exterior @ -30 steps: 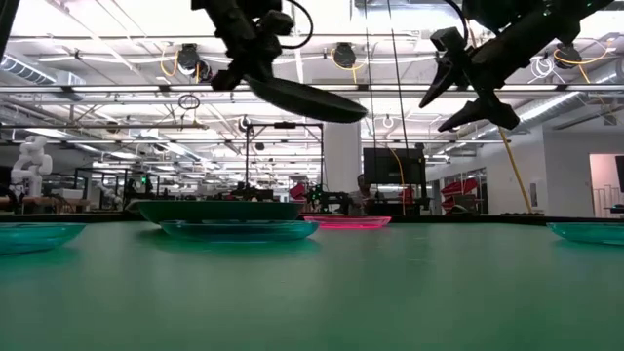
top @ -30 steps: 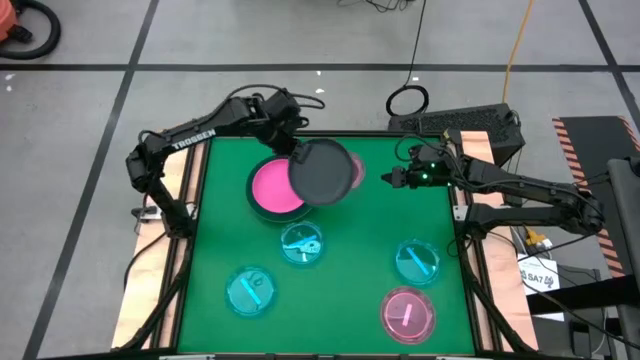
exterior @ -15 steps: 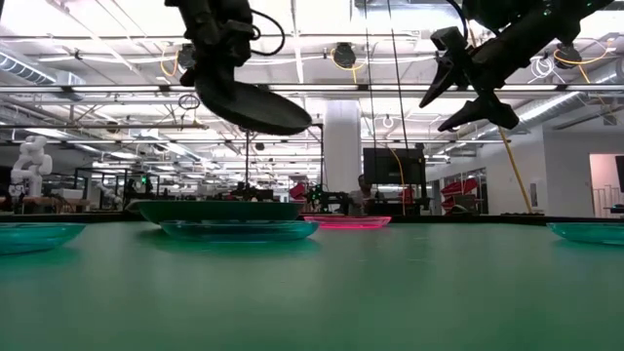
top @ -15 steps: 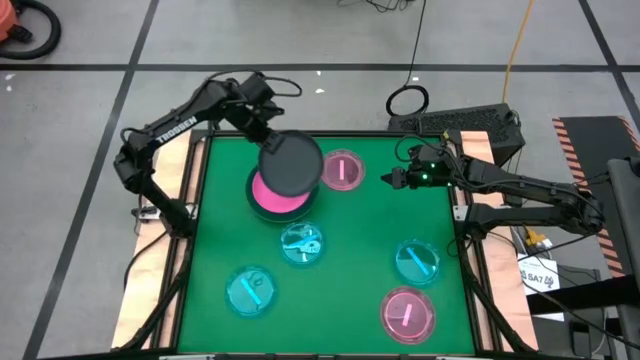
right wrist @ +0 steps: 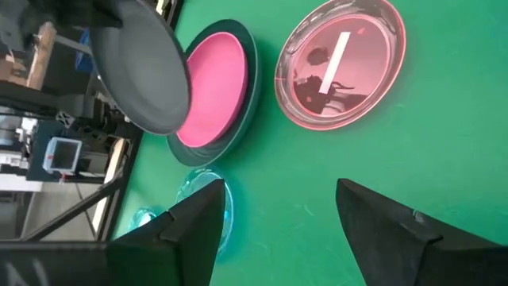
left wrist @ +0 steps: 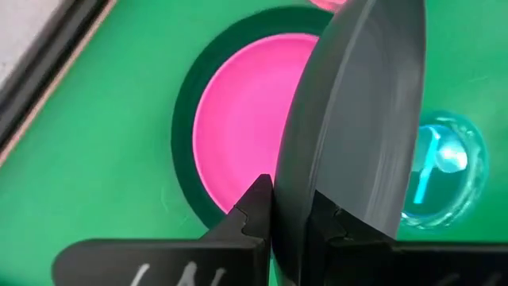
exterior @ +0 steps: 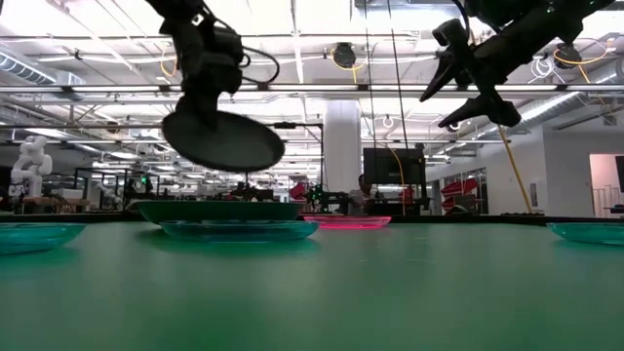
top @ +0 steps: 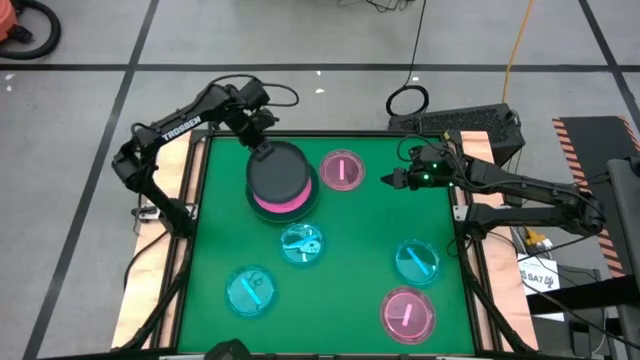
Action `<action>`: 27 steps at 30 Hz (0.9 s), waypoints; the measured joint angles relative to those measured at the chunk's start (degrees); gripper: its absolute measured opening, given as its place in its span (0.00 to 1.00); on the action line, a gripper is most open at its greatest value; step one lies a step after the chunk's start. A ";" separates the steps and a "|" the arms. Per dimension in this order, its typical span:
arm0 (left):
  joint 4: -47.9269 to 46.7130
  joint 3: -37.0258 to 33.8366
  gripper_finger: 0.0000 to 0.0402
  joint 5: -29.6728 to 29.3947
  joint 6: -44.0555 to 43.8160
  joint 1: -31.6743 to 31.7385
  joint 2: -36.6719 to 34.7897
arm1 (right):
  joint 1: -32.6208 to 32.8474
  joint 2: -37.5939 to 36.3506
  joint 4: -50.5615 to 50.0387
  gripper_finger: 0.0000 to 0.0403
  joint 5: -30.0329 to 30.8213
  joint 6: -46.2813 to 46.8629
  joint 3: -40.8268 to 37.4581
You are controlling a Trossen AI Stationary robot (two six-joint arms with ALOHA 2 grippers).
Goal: Stack plastic plates
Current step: Stack the black plate on the pink plate
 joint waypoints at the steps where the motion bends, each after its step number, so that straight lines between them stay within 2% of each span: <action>1: 0.99 -0.83 0.07 0.04 0.42 0.23 0.01 | 0.00 0.00 0.25 0.58 0.03 0.41 0.00; 8: 5.87 -6.45 0.08 2.26 6.21 1.22 -0.04 | 0.00 0.00 1.83 0.58 1.38 6.64 0.00; 14: 10.50 -11.47 0.09 6.45 6.44 1.23 -0.04 | 0.00 0.00 3.98 0.58 1.43 8.91 0.00; 18: 14.40 -15.05 0.09 6.71 5.07 1.21 -0.04 | 0.00 0.00 4.56 0.58 1.59 10.15 0.00; 27: 17.36 -15.84 0.09 6.47 3.90 2.84 0.01 | 0.00 0.02 4.56 0.58 4.20 11.34 0.00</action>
